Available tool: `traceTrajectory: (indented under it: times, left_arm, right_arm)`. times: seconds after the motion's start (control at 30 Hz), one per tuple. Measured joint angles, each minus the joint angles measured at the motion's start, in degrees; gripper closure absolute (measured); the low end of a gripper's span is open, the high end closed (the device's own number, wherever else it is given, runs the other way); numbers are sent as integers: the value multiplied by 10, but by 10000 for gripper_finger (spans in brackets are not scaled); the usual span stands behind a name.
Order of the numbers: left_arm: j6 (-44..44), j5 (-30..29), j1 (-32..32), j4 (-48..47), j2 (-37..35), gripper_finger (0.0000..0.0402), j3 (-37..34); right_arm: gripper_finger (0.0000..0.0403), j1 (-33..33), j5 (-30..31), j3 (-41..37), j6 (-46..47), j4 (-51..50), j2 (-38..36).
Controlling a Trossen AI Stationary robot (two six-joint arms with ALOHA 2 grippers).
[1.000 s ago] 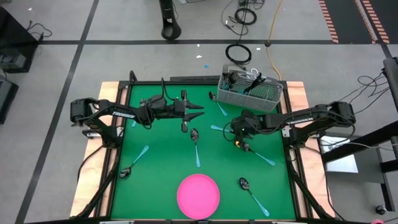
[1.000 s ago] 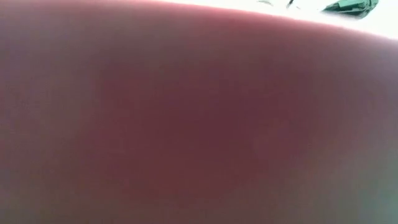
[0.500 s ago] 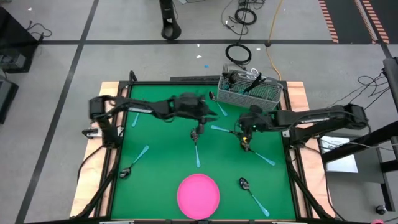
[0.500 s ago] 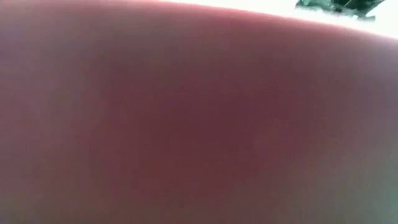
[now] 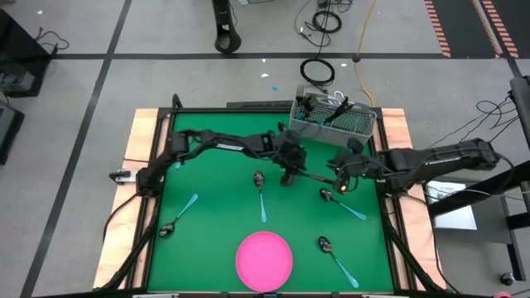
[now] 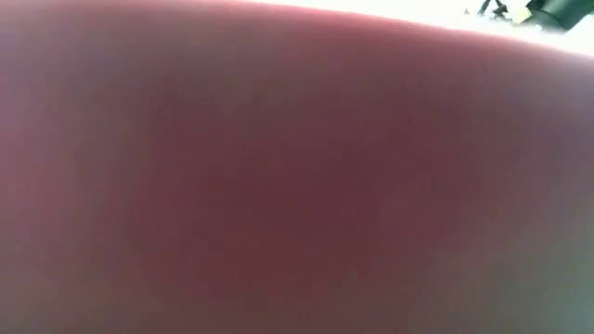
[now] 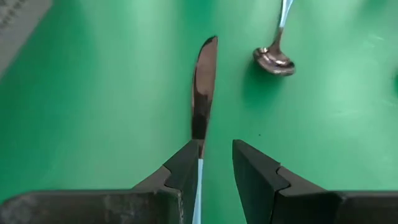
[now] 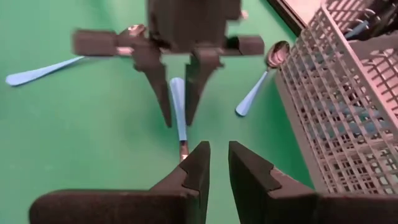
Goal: Sort silverware
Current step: Put the blue knife into the utensil holder
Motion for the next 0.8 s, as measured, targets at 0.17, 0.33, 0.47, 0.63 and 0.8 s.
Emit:
traceTrajectory:
  times: [0.17,0.33,0.47,0.63,0.8]
  left_arm:
    - [0,0,-1,-11,28,301,28]
    - [0,0,-1,-11,34,301,31]
    - [0,-28,0,-13,39,301,31]
    - [5,-39,1,-13,39,301,31]
    - [8,-40,1,-29,39,301,31]
  right_arm:
    - [353,28,2,-6,-2,-4,-4]
    - [353,34,6,-23,-24,-3,-5]
    - [353,34,36,-28,-27,-3,-9]
    - [353,34,44,-29,-29,-2,-14]
    - [353,34,44,-29,-26,-1,-17]
